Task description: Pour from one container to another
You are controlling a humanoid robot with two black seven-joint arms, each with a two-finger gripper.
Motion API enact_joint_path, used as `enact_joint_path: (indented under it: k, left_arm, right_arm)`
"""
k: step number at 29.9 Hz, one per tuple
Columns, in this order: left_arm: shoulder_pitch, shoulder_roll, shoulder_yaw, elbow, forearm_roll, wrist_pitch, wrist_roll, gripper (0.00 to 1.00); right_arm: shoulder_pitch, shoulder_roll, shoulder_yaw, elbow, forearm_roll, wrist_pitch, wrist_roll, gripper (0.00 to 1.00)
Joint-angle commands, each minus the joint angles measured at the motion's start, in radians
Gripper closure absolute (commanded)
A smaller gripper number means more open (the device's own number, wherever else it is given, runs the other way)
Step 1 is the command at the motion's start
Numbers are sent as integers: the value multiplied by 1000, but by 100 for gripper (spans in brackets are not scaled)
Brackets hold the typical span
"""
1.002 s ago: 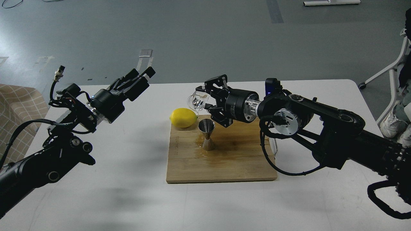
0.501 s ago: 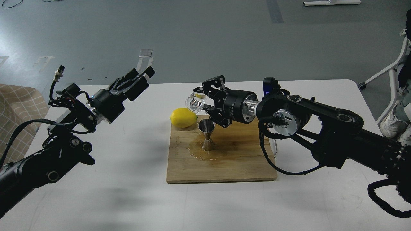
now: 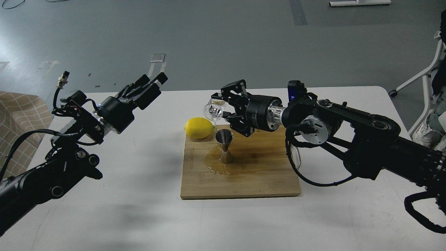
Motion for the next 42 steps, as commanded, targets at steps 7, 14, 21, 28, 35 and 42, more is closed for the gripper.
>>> enact_joint_path:
  k: [7, 14, 21, 28, 35, 42]
  left_arm:
    - [-2, 0, 0, 0, 0, 0, 0, 2]
    - [-2, -1, 0, 0, 0, 0, 0, 2]
    - [-2, -1, 0, 0, 0, 0, 0, 2]
    - [-3, -1, 0, 0, 0, 0, 0, 2]
    - [-5, -1, 0, 0, 0, 0, 0, 2]
    - [-6, -1, 0, 0, 0, 0, 0, 2]
  right_arm:
    - [2, -22, -13, 1, 0, 36, 1, 76]
    - [2, -24, -15, 1, -1, 45, 1, 76]
    - [5, -24, -16, 1, -31, 56, 3, 76]
    - [10, -28, -16, 1, -41, 62, 3, 76]
    - [11, -30, -18, 4, -81, 62, 6, 76]
    - [16, -30, -25, 4, -107, 62, 12, 76]
